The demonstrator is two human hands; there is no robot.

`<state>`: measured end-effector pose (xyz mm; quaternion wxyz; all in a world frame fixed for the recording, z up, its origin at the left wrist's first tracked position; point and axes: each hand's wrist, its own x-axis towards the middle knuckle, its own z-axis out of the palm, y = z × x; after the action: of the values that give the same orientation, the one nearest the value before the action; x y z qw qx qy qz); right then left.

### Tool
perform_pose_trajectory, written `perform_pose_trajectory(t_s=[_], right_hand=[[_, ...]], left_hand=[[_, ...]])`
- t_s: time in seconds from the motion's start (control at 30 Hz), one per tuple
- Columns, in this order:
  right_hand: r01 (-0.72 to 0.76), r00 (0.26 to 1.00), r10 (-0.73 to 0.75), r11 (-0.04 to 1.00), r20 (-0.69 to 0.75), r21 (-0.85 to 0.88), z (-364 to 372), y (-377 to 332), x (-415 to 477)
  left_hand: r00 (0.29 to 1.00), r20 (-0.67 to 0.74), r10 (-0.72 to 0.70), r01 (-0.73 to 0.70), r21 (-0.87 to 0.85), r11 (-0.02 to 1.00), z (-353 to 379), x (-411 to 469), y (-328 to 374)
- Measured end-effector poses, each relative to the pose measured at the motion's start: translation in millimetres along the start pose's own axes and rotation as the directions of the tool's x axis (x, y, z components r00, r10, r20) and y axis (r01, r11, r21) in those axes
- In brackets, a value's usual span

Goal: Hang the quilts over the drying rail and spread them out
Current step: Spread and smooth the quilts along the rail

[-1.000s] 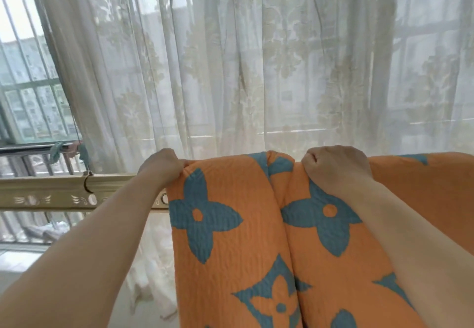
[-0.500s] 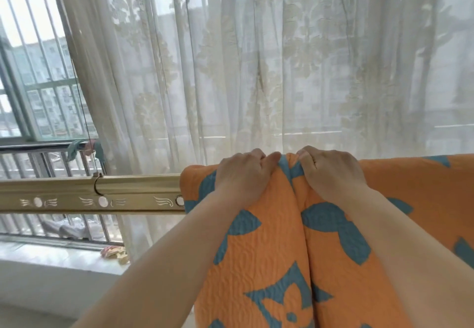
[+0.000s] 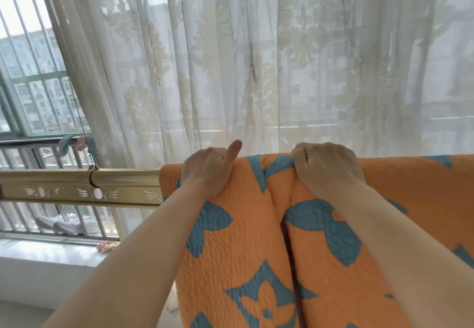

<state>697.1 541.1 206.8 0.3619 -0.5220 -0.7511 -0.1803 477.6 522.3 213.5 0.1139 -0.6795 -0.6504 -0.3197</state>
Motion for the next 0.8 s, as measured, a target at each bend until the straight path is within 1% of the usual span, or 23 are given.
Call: perform_pose_trajectory(t_s=[0.27,0.37,0.5,0.57,0.63,0.7,0.77,0.8], right_hand=[[-0.033,0.997,0.029,0.998,0.066,0.055,-8.3,11.3,1.0],[-0.029,0.995,0.027,0.999,0.093,0.023,-7.9,7.1,1.3],[0.026,0.998,-0.022,0.997,0.052,-0.077,-5.5,-12.8,-0.6],[0.074,0.997,-0.072,0.995,0.036,-0.068,0.1,-23.2,-1.9],[0.075,0.996,-0.073,0.997,0.057,-0.036,6.8,-33.2,-1.4],[0.053,0.997,-0.051,0.998,0.057,-0.044,12.4,-36.5,-0.1],[0.062,0.998,-0.06,0.995,0.029,-0.082,16.3,-36.2,-0.8],[0.064,0.998,-0.063,0.994,0.012,-0.093,18.4,-36.4,-0.9]], left_hand=[[0.999,-0.001,-0.05,0.05,0.11,0.993,-19.0,-5.5,-52.6],[0.995,0.032,-0.091,0.085,0.153,0.985,-22.0,-4.2,-60.5],[0.99,0.076,-0.117,0.099,0.201,0.975,-24.6,-6.4,-62.9],[0.984,0.117,-0.138,0.11,0.218,0.97,-26.4,-6.7,-62.0],[0.977,0.142,-0.16,0.127,0.217,0.968,-29.3,-6.4,-58.6],[0.987,0.115,-0.113,0.097,0.139,0.986,-27.4,-7.1,-48.2],[0.998,0.066,-0.005,0.001,0.061,0.998,-19.8,-14.1,-27.0],[0.997,0.048,0.059,-0.062,0.062,0.996,-14.4,-17.5,-17.3]])
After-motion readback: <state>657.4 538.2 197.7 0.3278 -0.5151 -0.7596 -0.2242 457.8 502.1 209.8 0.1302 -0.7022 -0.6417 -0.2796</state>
